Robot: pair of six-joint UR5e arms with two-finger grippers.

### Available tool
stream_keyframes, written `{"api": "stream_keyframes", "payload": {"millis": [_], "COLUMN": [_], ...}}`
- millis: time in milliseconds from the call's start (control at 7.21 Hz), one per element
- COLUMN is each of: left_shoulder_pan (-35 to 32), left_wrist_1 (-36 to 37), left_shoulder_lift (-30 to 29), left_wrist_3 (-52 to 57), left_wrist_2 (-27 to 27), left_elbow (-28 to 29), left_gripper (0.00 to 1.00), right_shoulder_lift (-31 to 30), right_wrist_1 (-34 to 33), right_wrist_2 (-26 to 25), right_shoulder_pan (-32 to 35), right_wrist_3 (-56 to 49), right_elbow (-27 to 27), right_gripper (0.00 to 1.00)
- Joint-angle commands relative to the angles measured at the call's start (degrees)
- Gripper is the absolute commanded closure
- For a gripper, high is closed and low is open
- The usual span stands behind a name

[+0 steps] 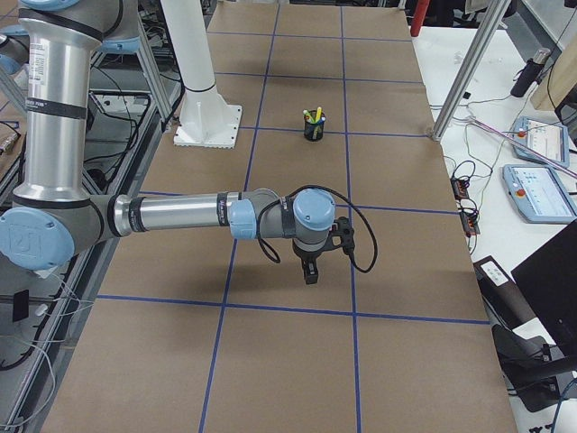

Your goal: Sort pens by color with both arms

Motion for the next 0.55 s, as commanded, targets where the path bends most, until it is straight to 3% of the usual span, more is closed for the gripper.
{"api": "stream_keyframes", "payload": {"millis": [0,277,416], "left_shoulder_pan": [0.0,0.0,0.0], "left_wrist_1": [-0.26,-0.26,-0.26], "left_shoulder_lift": [-0.03,-0.47,-0.47], "left_wrist_3": [0.15,0.06,0.06], "left_wrist_2": [-1.25,-1.25,-1.25], "left_elbow": [-0.09,0.0,0.0], "left_gripper": [0.0,0.0,0.0], "right_shoulder_lift": [0.57,4.33,6.35], "right_wrist_1": [6.29,15.96,17.48], "right_wrist_2": [-0.02,-0.37,-0.81], "right_shoulder_pan": [-4.01,-10.6,-13.94], "right_wrist_3": [9.62,34.77,43.51], "right_elbow": [0.11,0.37,1.25], "right_gripper": [0.01,0.01,0.01]}}
